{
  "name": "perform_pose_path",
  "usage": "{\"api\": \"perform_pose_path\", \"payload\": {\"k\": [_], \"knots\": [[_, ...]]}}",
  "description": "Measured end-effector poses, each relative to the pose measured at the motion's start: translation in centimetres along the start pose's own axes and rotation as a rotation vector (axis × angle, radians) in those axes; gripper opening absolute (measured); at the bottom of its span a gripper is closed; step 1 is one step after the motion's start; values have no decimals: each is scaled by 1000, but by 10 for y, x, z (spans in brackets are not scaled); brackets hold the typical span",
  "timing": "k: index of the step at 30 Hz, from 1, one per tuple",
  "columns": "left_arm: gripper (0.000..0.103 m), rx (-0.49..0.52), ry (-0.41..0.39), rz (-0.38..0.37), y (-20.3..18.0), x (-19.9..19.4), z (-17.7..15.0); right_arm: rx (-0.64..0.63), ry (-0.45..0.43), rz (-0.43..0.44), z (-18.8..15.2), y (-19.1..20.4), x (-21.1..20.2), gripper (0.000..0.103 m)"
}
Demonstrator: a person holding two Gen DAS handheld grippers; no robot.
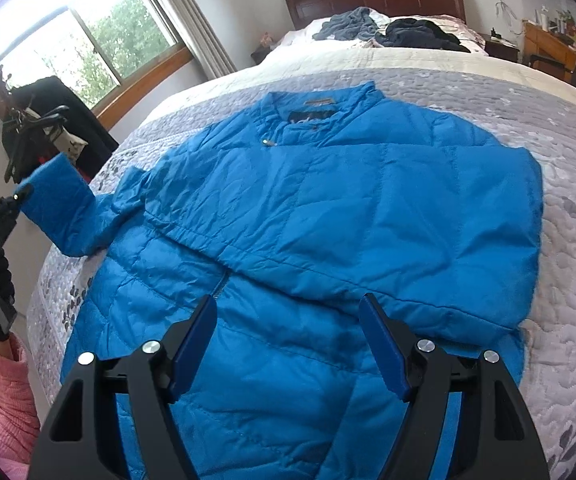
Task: Fold large clothes
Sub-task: 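Lift and fold the held sleeve across the jacket body with the left tool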
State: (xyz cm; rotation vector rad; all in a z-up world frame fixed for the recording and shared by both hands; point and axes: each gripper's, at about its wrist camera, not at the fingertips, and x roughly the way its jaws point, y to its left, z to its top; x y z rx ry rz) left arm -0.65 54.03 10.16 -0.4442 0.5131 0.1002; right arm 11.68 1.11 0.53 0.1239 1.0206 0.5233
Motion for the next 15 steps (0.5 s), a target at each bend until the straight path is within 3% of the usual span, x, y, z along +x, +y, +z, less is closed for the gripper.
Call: {"api": "perform_pose_path", "payload": {"k": [7,15], "knots": [[6,151,69,-160,-113,38,-28,29,-22,0,1,-13,-9,74],[6,227,210,-216,-175,107,-87,47,-28,-14,2,-26,-12,74]]}}
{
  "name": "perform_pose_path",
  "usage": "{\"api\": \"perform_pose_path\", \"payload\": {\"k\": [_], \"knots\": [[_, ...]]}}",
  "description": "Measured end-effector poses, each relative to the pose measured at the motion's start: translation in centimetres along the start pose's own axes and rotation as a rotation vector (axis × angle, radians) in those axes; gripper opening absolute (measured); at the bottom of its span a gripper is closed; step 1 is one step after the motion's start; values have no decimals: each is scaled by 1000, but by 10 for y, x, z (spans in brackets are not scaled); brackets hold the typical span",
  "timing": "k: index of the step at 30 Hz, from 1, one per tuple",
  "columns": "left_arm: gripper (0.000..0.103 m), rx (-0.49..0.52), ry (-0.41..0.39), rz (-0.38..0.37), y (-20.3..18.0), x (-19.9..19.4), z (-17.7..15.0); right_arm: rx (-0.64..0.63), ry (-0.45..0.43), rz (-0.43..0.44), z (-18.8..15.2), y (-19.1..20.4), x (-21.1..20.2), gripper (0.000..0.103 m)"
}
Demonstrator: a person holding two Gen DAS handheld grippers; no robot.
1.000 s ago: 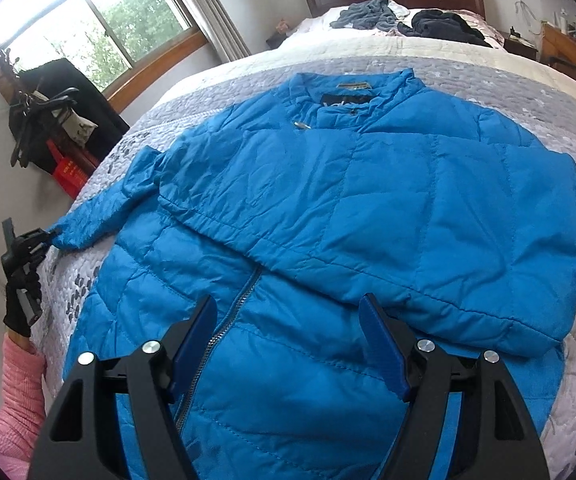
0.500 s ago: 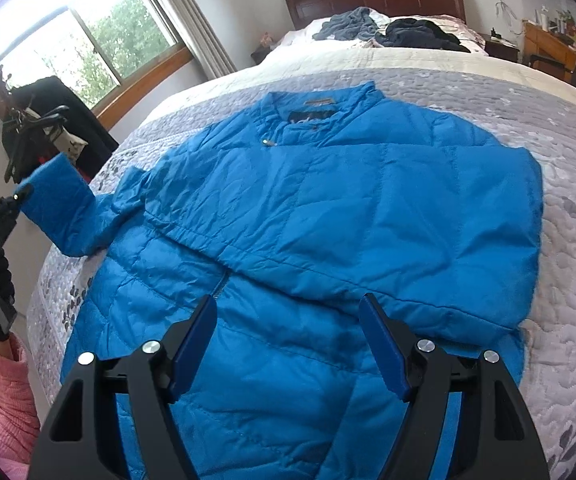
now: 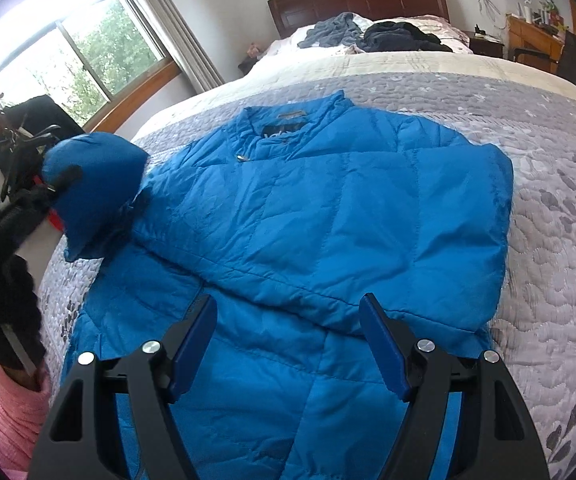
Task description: Fold large clothes
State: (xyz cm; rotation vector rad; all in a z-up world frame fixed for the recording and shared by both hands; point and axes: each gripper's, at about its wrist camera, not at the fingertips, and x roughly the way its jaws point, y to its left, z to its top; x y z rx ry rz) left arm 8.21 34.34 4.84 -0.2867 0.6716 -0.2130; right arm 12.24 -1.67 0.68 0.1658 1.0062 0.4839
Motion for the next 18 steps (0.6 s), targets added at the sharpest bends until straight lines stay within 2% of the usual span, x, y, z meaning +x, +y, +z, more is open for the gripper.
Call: {"api": "perform_pose_path", "payload": {"k": [5,10,12,14,15,16,18], "knots": [[7,-14,141,-3,12,54,-28,11,15,-3,0,-5,5,74],[11,-10,234,-38,21,74,-49,20,31,-6,-2,-7,13,74],[17,1,259,-81,22,68,-55,17,34,-10,-2,-5,14,74],[39,19,272,-132,23,52,-60,14,32,-15,-2,-3,14,74],[46,30,274,-162,23,42,-62,13,32,-11,-2,-2,13,74],[50,46,266,-194,27,29,-65,14,34,2,-1,0,13,74],[51,69,230,-205,34,6,-69,16,40,29,2,6,12,74]]}}
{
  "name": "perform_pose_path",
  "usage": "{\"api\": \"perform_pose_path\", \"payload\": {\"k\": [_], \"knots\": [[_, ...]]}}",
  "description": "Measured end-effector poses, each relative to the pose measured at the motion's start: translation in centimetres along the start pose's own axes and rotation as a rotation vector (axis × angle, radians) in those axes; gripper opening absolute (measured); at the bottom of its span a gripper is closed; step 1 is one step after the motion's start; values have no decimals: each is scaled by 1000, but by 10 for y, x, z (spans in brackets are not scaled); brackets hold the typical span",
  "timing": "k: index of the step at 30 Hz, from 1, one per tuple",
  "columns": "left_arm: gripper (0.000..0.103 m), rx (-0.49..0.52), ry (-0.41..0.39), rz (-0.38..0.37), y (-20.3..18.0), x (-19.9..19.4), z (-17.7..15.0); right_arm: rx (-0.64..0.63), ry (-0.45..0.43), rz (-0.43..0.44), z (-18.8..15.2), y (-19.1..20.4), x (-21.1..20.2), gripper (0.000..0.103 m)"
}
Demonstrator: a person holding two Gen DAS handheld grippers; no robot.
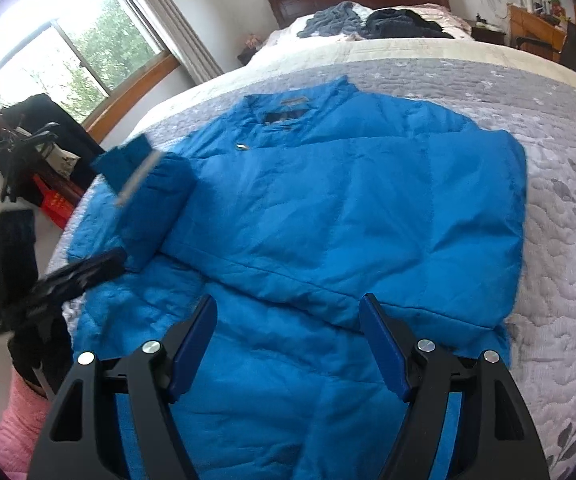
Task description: Fold large clothes
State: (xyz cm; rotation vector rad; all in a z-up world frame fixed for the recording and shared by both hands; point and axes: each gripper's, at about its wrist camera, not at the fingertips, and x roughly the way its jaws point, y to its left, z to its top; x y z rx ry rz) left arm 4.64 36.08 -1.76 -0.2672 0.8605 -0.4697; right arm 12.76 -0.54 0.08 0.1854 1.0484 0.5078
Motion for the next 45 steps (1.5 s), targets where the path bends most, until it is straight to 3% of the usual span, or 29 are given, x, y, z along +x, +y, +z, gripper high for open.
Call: {"api": "perform_pose_path", "payload": {"k": [2,6,8,10,13,17,19,21,24,25,26,27,33,38,41,45], "knots": [[55,-2,-62,21,12,-27,-3,-13,12,23,5,11,1,74],[56,-37,-145,165,42,-52,7,-38,46,81,21,40,8,74],[57,-68,-141,192,60,-50,11,-41,66,123,31,53,16,75],[57,-89,-86,231,78,-30,12,-32,79,109,41,60,26,75],[57,-140,-21,205,105,-5,6,-2,105,56,52,59,45,75],[58,-133,-48,185,108,-8,9,56,142,30,60,43,67,75],[58,-167,-69,143,110,-18,10,69,165,59,63,38,80,74],[59,-202,-88,119,110,-26,10,75,186,109,67,38,91,66],[59,-223,-124,123,108,-39,10,64,198,120,69,42,102,46],[60,-231,-142,124,107,-46,12,58,198,135,69,42,102,34],[61,-237,-155,127,106,-51,13,58,199,159,70,43,102,17],[61,-244,-176,132,107,-59,16,60,196,179,71,42,99,15],[64,-228,-229,172,102,-83,28,65,56,162,77,19,39,15],[64,-176,-202,175,88,-66,37,94,-60,39,78,-19,-11,14],[64,-136,-162,184,77,-42,43,164,-85,4,69,-53,-30,14],[64,-98,-92,214,70,-7,45,224,-55,-12,57,-82,-19,14]]}}
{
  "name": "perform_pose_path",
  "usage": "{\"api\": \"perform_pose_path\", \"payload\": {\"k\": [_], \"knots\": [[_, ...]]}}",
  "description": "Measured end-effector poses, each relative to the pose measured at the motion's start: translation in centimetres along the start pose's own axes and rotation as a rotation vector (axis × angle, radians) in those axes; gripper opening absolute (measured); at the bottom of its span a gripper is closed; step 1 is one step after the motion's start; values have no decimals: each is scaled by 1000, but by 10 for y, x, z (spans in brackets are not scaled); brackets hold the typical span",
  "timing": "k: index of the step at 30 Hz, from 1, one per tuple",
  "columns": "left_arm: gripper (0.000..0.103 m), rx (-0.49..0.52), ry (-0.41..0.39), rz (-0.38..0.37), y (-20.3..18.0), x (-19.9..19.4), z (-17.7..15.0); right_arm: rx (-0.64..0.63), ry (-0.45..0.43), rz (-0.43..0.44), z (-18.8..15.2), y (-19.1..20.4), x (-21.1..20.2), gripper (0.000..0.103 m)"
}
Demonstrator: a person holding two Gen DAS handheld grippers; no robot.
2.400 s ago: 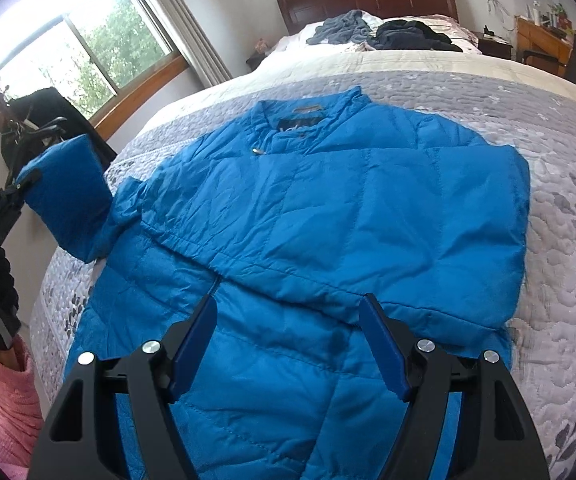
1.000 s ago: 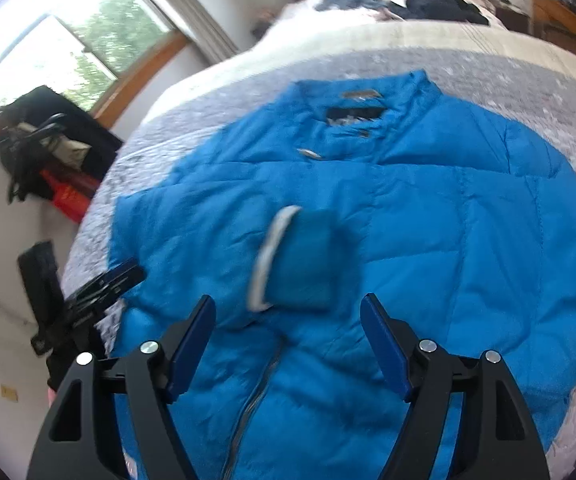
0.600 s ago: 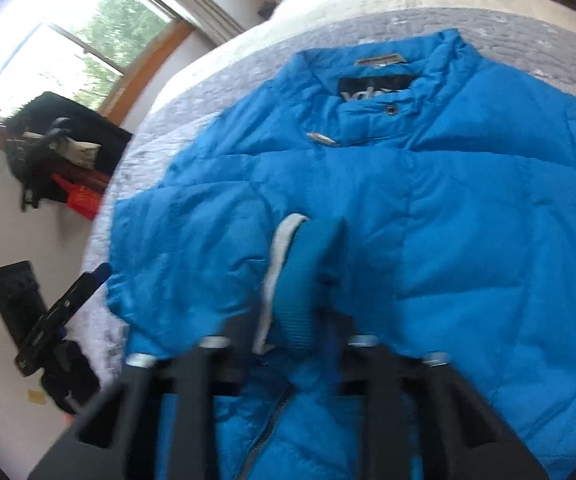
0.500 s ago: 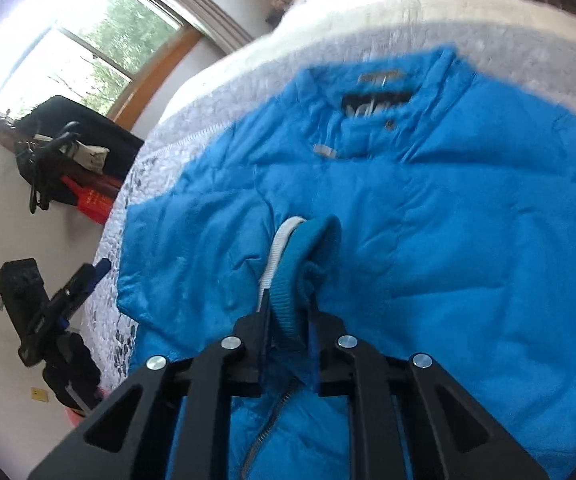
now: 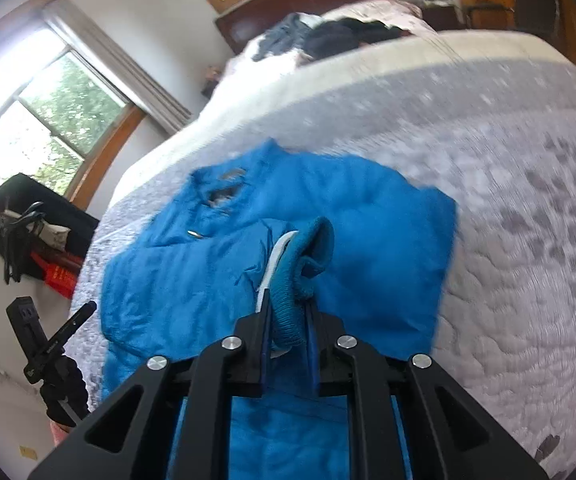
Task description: Fold large clothes
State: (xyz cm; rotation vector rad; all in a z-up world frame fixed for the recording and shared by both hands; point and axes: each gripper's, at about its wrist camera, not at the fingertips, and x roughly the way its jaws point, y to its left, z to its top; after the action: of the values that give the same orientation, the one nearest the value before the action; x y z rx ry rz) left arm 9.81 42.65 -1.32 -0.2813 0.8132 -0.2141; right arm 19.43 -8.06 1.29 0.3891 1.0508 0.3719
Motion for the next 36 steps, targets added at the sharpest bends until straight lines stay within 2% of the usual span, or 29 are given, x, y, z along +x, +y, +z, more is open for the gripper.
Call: {"api": "perform_pose_path", "payload": {"k": [4,7,8,10,12,15,18,22,25,28,31,34,36], "knots": [[64,25,57,58,1,31,-6,35,45,-22,-8,-23,26,15],[64,51,56,77,-3,30,-8,24,51,-22,-11,-23,33,17],[64,44,55,72,-2,27,-8,15,45,-34,-12,-22,30,22],[64,23,44,44,-3,15,-6,-21,-2,-97,-12,-13,14,28],[64,29,15,17,-11,2,-5,-62,-56,-141,-13,-4,-1,29],[66,80,-19,17,-30,-8,-4,-115,-104,-111,-13,17,-18,32],[66,117,-1,15,-42,-1,-5,-149,-70,-89,-14,29,-7,32],[66,96,81,42,-34,26,-16,-103,-5,-135,-19,12,19,30],[66,92,100,53,-25,35,-21,-44,33,-73,-22,-6,31,30],[66,73,93,58,-25,24,-20,-17,16,-35,-26,-10,17,30],[66,60,79,15,-25,-7,-24,-50,-28,-13,-38,-3,-13,34],[75,83,81,17,-21,-43,-43,-117,-42,-10,-64,6,-47,48],[76,83,108,17,-13,-70,-66,-142,-30,-9,-83,7,-62,53]]}}
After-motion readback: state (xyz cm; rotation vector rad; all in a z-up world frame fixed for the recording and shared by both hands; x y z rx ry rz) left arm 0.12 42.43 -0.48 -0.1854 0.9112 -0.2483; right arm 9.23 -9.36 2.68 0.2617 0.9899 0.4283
